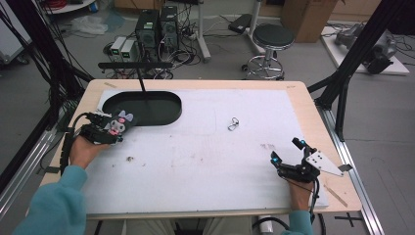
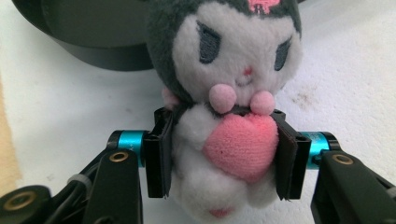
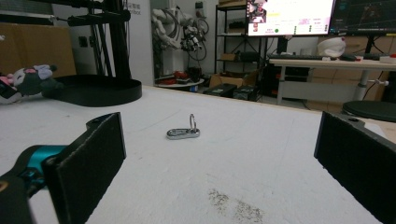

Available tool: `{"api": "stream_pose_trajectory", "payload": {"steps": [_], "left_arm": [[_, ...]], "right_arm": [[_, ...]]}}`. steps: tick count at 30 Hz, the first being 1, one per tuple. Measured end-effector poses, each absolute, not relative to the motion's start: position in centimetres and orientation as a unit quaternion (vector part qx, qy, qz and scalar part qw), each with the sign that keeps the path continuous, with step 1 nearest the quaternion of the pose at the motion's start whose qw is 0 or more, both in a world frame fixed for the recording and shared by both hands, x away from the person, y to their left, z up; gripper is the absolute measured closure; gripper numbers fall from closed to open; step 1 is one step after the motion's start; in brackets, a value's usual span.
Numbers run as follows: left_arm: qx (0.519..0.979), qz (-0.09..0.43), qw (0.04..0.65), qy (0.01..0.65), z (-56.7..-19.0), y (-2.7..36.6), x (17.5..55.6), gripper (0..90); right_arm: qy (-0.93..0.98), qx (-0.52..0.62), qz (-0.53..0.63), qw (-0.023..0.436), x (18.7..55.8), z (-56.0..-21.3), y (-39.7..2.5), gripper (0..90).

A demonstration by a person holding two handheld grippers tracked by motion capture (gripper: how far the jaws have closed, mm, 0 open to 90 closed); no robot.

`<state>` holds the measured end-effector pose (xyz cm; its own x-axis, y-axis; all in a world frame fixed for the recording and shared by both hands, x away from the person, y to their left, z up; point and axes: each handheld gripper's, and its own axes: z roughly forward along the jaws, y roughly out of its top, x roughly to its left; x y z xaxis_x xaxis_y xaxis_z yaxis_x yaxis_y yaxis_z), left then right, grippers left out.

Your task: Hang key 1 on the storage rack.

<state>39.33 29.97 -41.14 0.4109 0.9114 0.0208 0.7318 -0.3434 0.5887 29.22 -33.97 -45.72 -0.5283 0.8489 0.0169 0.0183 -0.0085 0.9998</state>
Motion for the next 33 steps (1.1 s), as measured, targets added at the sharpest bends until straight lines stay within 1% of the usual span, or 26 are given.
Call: {"api": "stream_pose_trajectory", "payload": {"steps": [7, 9, 10, 11, 17, 21, 26, 33], "left_arm": [[0.797, 0.161, 0.28, 0.511, -40.7, 30.5, 39.1, 49.9], [0.791, 0.151, 0.294, 0.516, -40.5, 30.8, 39.0, 50.2], [0.785, 0.15, 0.308, 0.516, -40.3, 31.0, 38.9, 50.8], [0.785, 0.15, 0.308, 0.516, -40.3, 31.0, 38.9, 50.9], [0.763, 0.151, 0.357, 0.517, -39.2, 31.7, 38.5, 51.4], [0.767, 0.16, 0.357, 0.509, -38.2, 31.9, 38.5, 51.4], [0.753, 0.166, 0.382, 0.51, -36.7, 32.2, 38.5, 51.4], [0.747, 0.175, 0.395, 0.506, -35.4, 32.4, 38.5, 51.3]], "right_arm": [[0.619, 0.352, 0.617, 0.335, 29.2, -45.7, -34.0, 1.3], [0.619, 0.352, 0.617, 0.336, 29.2, -45.7, -34.0, 1.2], [0.619, 0.352, 0.617, 0.336, 29.2, -45.7, -33.9, 1.2], [0.619, 0.352, 0.617, 0.336, 29.2, -45.7, -33.9, 1.2], [0.619, 0.352, 0.617, 0.335, 29.2, -45.7, -33.9, 1.2], [0.619, 0.352, 0.617, 0.335, 29.2, -45.7, -33.9, 1.2], [0.62, 0.352, 0.616, 0.335, 29.2, -45.7, -33.9, 1.3], [0.619, 0.351, 0.617, 0.336, 29.2, -45.7, -33.9, 1.2]]}}
